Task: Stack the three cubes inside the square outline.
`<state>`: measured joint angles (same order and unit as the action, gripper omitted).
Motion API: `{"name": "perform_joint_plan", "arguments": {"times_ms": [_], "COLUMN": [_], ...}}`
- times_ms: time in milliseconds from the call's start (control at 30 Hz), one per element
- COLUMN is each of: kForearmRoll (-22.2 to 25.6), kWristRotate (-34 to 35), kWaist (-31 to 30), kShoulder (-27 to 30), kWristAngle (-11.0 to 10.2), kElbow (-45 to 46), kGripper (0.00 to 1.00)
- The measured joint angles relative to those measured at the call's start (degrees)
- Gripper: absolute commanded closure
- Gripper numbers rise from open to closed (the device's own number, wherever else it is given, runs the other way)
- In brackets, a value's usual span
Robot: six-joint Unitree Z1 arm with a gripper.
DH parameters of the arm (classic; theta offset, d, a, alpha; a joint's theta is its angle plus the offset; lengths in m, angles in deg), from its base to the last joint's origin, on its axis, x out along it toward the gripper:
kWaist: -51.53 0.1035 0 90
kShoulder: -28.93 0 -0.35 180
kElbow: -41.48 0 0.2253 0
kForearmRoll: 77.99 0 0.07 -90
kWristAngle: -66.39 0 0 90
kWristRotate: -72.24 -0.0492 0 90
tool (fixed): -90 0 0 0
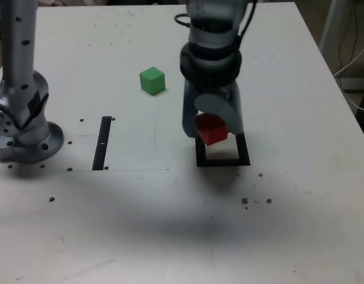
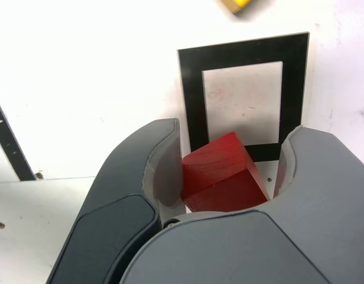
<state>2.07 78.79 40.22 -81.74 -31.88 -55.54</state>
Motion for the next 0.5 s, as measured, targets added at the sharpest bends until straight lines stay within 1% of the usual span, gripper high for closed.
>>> {"name": "perform_joint_plan", "arguments": {"times_ms": [67, 267, 500], "kForearmRoll": [-0.4, -3.3, -4.9], "kWristRotate": [-0.7, -6.9, -8.3], "kWaist": [0.0, 1.1, 2.5], "kShoulder": [-0.4, -2.6, -2.9], "kWristAngle": [0.2, 2.3, 2.4], "kElbow": [-0.2, -0.8, 1.0], "kGripper": [0.48, 0.48, 0.48]}}
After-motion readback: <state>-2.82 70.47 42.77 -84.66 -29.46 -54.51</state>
